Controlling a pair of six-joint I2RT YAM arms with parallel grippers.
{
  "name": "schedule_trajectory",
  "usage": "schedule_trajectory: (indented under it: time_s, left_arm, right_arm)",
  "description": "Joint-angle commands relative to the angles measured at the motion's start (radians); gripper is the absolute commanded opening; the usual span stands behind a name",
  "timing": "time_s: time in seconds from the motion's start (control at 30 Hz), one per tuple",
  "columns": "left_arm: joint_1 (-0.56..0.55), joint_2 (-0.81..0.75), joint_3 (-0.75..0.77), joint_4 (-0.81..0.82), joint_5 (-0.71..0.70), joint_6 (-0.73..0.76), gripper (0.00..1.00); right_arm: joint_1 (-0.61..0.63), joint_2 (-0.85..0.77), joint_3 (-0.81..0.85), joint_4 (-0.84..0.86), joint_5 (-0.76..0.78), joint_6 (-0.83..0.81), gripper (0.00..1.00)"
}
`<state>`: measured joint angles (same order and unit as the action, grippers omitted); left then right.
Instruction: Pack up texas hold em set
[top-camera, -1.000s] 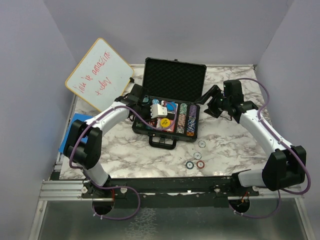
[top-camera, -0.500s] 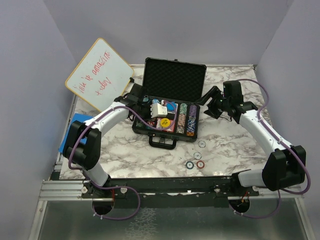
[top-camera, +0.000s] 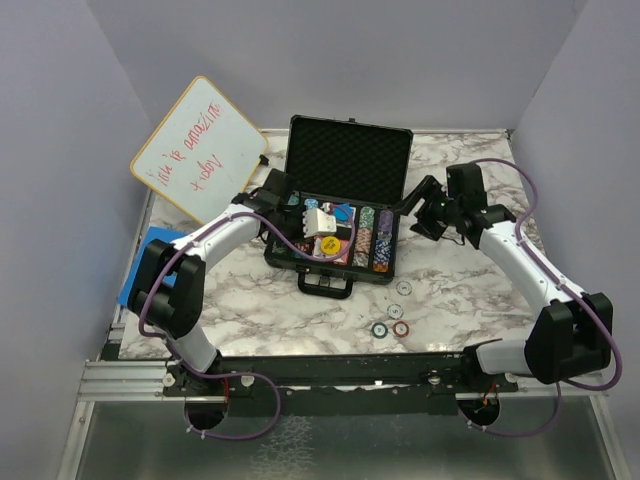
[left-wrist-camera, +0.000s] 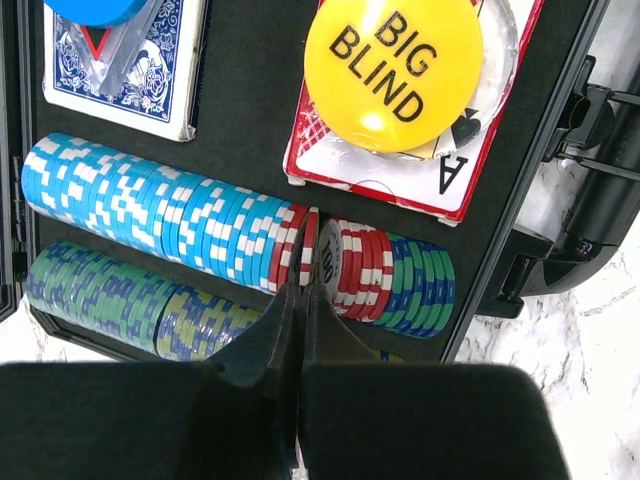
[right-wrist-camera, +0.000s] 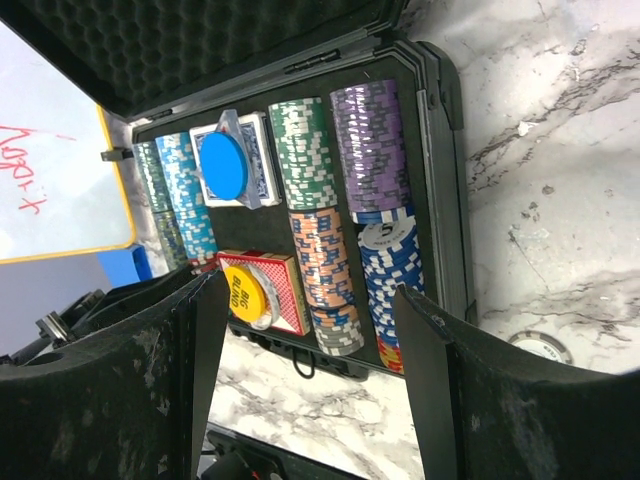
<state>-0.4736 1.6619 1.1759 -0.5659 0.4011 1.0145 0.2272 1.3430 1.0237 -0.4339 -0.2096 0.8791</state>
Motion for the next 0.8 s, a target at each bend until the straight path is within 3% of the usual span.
schedule_trajectory:
  time_s: [0.0, 0.1, 0.23, 0.47, 0.63, 0.77]
  left_arm:
    - [-0.017, 0.012, 0.010, -0.015, -0.025, 0.001, 0.07]
    - [-0.016, -0.027, 0.018, -0.015, -0.031, -0.003, 0.20]
    - [-0.016, -0.084, 0.029, -0.026, -0.026, -0.017, 0.29]
    - [-0.007, -0.194, 0.014, -0.033, 0.024, -0.079, 0.33]
    - [-0.007, -0.294, -0.055, 0.188, -0.012, -0.342, 0.38]
    - [-0.008, -0.387, -0.157, 0.467, -0.203, -0.616, 0.57]
  right_arm:
    - [-0.006, -0.040, -0.006, -0.069, 0.038, -0.065, 0.73]
    - [-0.005, -0.036, 0.017, -0.137, 0.058, -0.120, 0.73]
    - [-0.006, -0.032, 0.039, -0.228, 0.090, -0.216, 0.76]
    - [-0.003, -0.060, -0.016, -0.310, 0.128, -0.295, 0.83]
    - [0.035, -0.095, -0.098, -0.343, 0.163, -0.294, 0.85]
    - [0.083, -0.122, -0.166, -0.340, 0.195, -0.262, 0.85]
